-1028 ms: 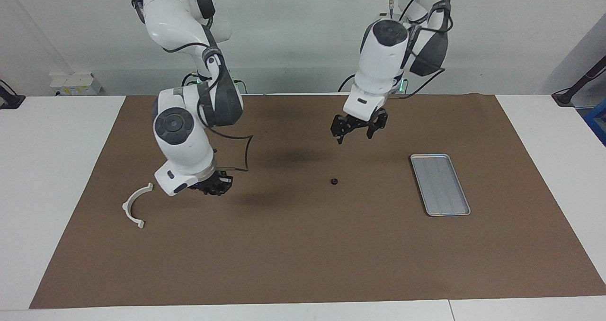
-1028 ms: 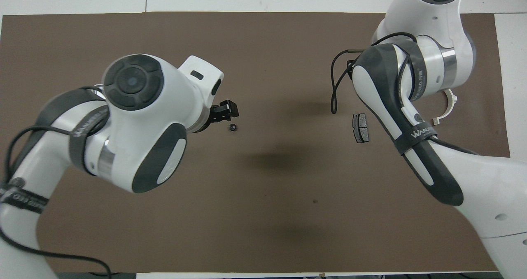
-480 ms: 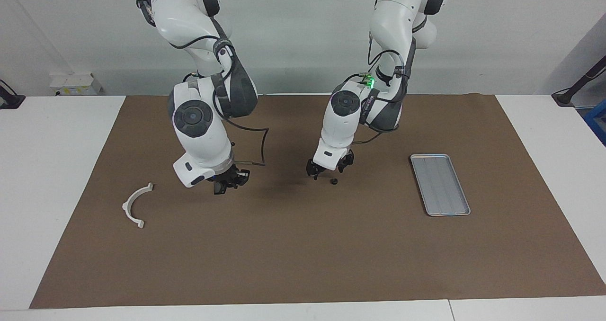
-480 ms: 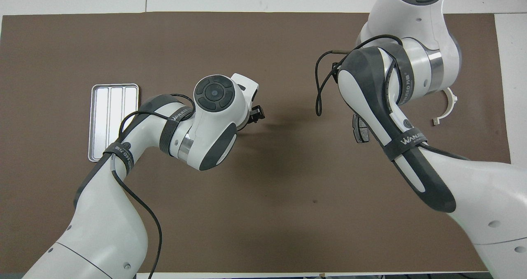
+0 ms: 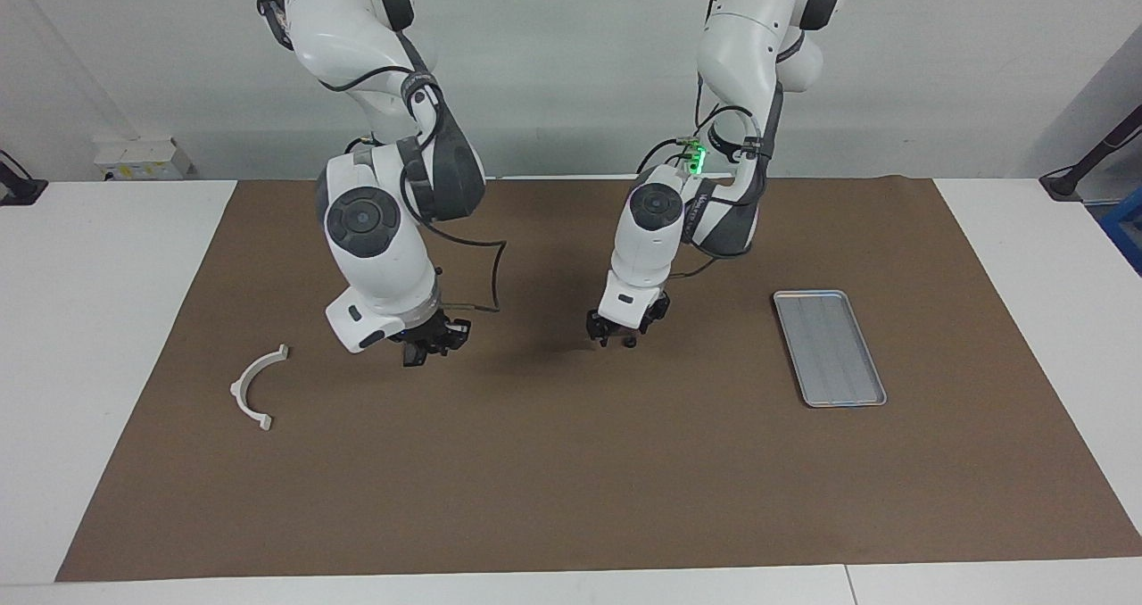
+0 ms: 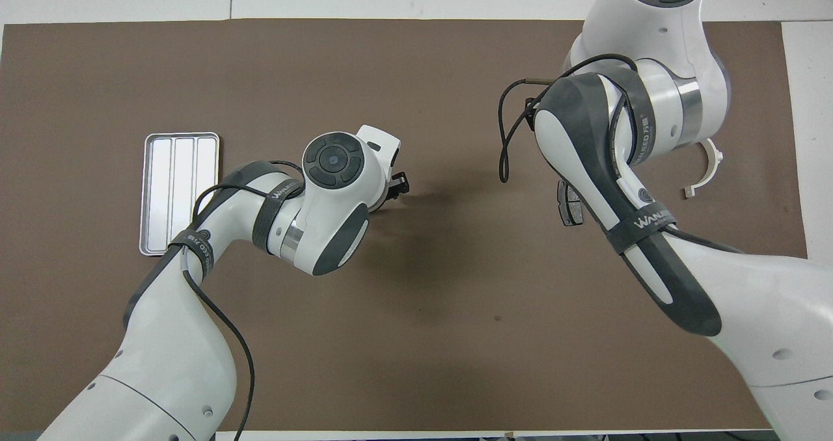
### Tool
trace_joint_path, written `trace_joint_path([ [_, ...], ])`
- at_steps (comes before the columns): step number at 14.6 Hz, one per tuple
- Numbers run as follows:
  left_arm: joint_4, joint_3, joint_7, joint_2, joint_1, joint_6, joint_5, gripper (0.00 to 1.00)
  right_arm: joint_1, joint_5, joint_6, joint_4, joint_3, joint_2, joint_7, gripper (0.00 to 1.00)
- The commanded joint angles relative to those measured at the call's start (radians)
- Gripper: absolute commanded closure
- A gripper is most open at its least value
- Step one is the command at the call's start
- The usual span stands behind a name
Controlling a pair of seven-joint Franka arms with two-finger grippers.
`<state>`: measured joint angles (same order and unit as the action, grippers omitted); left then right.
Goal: Pick bearing gear from pile to tray
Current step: 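Grasp the mid-table gear with the left gripper and lift it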
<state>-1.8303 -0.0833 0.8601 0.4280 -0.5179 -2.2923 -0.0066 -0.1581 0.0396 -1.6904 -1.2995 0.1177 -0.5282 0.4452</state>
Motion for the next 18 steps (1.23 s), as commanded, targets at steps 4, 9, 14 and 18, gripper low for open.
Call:
trace_joint_path([
  [4,-0.044,0.007,0.025,-0.029,-0.001,-0.027,0.02,0.23,0.011,-0.017,0.018,0.003,0.011,0.008,0.018,1.0],
  [9,-0.053,0.008,0.027,-0.032,-0.002,-0.032,0.02,0.29,0.014,-0.017,0.02,0.003,0.011,0.008,0.018,1.0],
  [14,-0.073,0.008,0.03,-0.038,-0.002,-0.033,0.025,0.29,0.014,-0.017,0.018,0.003,0.011,0.008,0.018,1.0],
  [18,-0.07,0.008,0.028,-0.038,-0.002,-0.024,0.025,0.48,0.014,-0.017,0.015,0.003,0.011,0.008,0.017,1.0],
])
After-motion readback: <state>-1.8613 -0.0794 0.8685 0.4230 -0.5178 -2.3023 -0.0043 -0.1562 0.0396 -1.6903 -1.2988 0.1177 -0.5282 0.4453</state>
